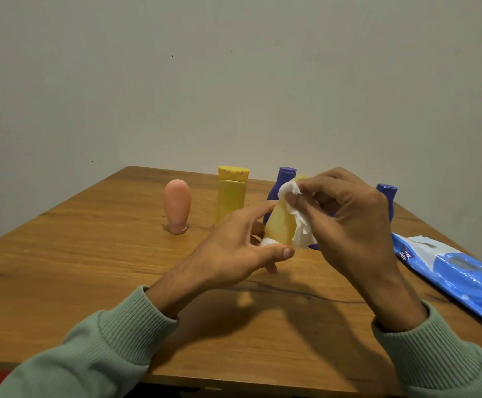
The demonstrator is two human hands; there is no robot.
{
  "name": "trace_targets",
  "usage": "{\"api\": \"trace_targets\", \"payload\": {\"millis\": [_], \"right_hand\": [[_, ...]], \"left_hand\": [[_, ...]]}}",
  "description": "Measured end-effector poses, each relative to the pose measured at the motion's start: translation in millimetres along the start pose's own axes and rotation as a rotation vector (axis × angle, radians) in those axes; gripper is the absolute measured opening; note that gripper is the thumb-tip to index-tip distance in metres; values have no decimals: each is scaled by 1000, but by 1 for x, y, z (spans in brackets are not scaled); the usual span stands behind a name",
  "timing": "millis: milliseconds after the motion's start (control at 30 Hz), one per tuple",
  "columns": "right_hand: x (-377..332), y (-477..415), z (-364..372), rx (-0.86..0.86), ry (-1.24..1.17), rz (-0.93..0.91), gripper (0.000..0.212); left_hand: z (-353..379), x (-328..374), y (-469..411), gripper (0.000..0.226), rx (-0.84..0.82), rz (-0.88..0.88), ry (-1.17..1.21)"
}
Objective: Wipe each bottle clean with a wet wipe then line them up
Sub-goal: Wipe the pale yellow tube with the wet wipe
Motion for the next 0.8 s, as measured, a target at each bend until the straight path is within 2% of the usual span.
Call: {"api": "trace_targets", "payload": {"millis": [233,400,600,800], "right_hand": [[7,-3,-15,111,-36,62,15],[21,-6,-24,156,-183,221,16],[26,-4,-20,100,-393,353,14],[21,1,-2,-29,-451,383,14]], "left_hand": [[-1,1,2,60,-98,-21,36],[-1,4,3,63,-127,-35,122],[1,6,3,61,-100,-16,334],[-5,8,3,58,-57,-19,531]]}}
Point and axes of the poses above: each hand's wrist, its own y-axis away from the middle knuckle, its own z-axis out of the palm, x = y × z, the point moved 9 cm from there along -y, towards the middle knuckle, and after that the axes turned 3 degrees about z, right-handed, at the moved point
